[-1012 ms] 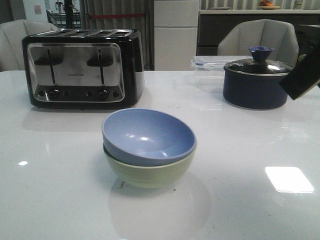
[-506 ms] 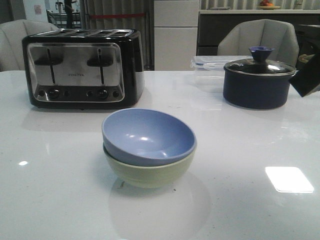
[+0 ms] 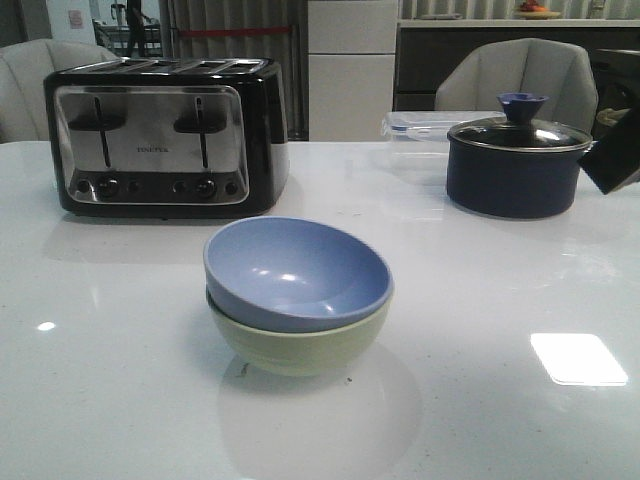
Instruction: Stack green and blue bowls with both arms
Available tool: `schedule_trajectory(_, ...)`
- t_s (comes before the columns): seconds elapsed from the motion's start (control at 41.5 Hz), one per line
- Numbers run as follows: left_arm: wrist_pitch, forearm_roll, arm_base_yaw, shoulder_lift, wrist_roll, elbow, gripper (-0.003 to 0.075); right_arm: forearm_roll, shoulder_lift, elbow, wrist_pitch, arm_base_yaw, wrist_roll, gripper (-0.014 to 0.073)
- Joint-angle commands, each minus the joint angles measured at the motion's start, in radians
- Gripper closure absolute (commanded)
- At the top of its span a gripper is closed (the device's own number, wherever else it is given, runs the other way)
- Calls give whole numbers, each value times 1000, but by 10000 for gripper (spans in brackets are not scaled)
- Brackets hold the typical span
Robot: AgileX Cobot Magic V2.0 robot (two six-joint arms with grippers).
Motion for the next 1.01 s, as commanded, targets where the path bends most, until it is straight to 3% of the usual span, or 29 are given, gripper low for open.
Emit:
schedule_trajectory(0.0, -75, -9, -11, -1, -10, -25, 627, -6, -19, -28, -50, -1, -10, 538)
schedule_trajectory(0.145, -141, 5, 33, -84, -4, 11, 627, -6, -19, -28, -50, -1, -10, 538)
schedule_trajectory(0.41, -525, -37, 354, -411, -4, 331, 627, -6, -19, -28, -50, -1, -10, 538)
schedule_trajectory(0.578, -627, -84, 487, -606, -5, 489, 627, -6, -19, -28, -50, -1, -10, 538)
schedule_trajectory(0.771, -635, 5, 553, -699, -179, 588, 627, -6, -19, -28, -50, -1, -10, 538)
schedule_trajectory(0.988, -680, 7, 551, -713, -184, 651, 627, -6, -19, -28, -50, -1, -10, 538)
